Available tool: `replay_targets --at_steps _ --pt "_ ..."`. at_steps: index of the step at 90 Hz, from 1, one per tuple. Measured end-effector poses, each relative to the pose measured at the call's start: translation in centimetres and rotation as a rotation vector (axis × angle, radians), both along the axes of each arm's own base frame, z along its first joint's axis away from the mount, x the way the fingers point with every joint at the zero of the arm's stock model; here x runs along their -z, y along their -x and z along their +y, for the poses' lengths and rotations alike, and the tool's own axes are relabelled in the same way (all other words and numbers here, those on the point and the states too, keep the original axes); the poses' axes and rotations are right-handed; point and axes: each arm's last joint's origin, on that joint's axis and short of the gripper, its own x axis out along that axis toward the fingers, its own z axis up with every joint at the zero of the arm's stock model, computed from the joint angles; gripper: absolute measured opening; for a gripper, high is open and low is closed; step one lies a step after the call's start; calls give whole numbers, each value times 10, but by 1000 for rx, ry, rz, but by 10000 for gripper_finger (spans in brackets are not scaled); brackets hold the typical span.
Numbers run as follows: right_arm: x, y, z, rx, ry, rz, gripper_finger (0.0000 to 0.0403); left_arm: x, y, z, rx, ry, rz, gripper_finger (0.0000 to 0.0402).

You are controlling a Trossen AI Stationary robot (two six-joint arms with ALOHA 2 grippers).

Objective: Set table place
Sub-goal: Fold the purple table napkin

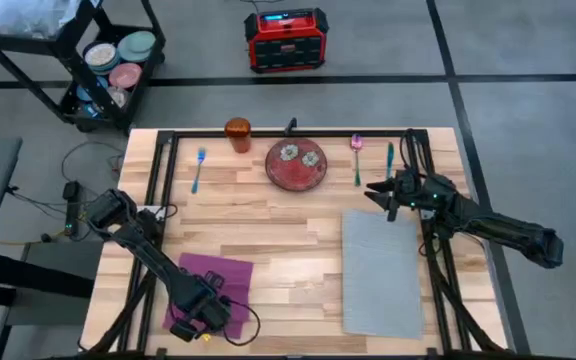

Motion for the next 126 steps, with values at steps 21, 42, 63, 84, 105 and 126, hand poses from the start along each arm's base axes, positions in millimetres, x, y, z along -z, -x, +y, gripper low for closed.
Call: replay_targets --at_steps 21,42,63,84,105,126 --pt "0 0 1 -15 -3 -1 162 0 -5 -1 -12 40 -29 7" --pt "0 0 1 -24 -4 -2 177 -1 -6 -1 -27 58 -11 59" --pt "0 0 1 -25 -14 -4 185 -5 -8 -3 -14 67 -24 106" --pt "0 0 1 -25 -14 -3 185 -6 -10 -5 9 83 -50 112" --pt "0 0 1 -25 -14 -3 185 -4 -11 -5 34 81 -92 112" --pt "0 0 1 -25 -13 -3 185 0 -10 -5 49 83 -97 112"
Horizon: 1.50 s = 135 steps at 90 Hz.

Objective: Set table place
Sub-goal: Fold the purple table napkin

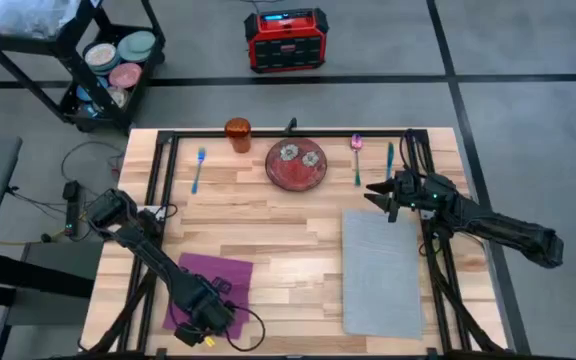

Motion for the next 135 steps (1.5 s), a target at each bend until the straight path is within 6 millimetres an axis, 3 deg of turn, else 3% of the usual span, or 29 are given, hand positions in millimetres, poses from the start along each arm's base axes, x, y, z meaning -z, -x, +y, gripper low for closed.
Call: replay_targets --at_steps 89,113,135 --pt "0 0 0 0 -2 5 185 0 5 -4 36 0 6 93" --pt "0 0 0 0 -3 5 185 12 12 3 39 -39 41 91" --pt "0 0 0 0 -2 5 185 8 12 4 63 -59 58 83"
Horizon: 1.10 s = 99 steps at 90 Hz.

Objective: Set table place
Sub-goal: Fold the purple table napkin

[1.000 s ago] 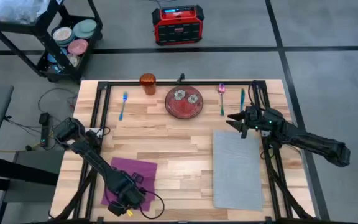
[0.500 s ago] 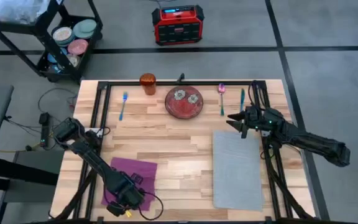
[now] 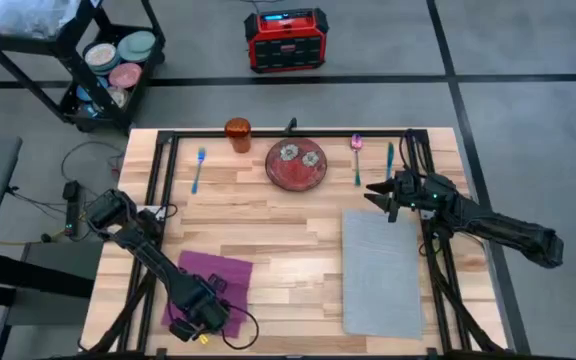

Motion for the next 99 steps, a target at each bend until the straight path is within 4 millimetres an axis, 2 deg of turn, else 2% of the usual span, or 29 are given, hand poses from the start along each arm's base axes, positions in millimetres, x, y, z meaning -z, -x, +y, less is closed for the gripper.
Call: replay_targets --at_steps 21,45,63,83,99 --pt "0 0 0 -1 9 3 185 -12 -4 -4 -12 3 -1 7" --pt "0 0 0 0 9 4 185 -13 -7 -3 -122 24 25 0" --pt "1 0 0 2 8 8 185 -27 -9 -5 -213 -4 69 0" --pt "1 0 0 2 7 8 185 -38 -12 -17 -348 47 47 0" --pt "1 0 0 2 7 8 185 -37 -5 -23 -268 22 16 5"
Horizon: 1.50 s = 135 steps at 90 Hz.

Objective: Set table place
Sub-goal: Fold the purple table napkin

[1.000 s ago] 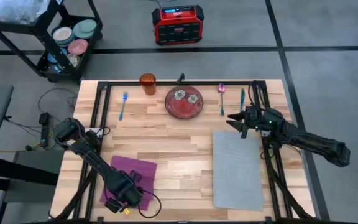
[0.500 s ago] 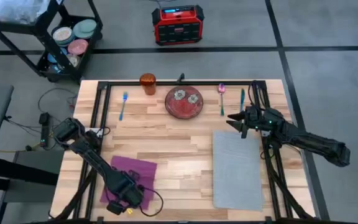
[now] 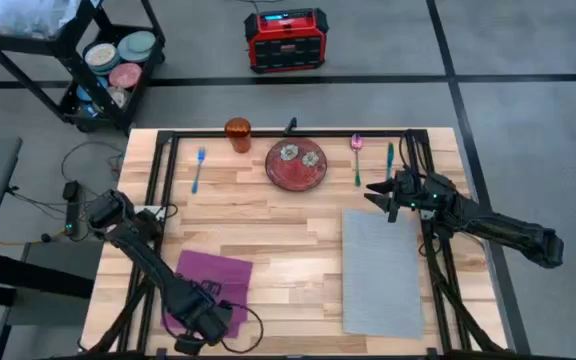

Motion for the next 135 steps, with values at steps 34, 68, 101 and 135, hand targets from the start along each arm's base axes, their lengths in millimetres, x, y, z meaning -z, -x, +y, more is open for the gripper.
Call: replay_targets --at_steps 34,68,101,135 --pt "0 0 0 -3 -1 -1 185 11 2 11 54 -21 38 84" --pt "0 0 0 -3 -1 -1 185 12 -4 7 136 1 -53 108" --pt "0 0 0 -3 -1 -1 185 28 1 11 138 25 -38 108" --pt "0 0 0 -3 -1 -1 185 31 4 14 143 2 -24 108"
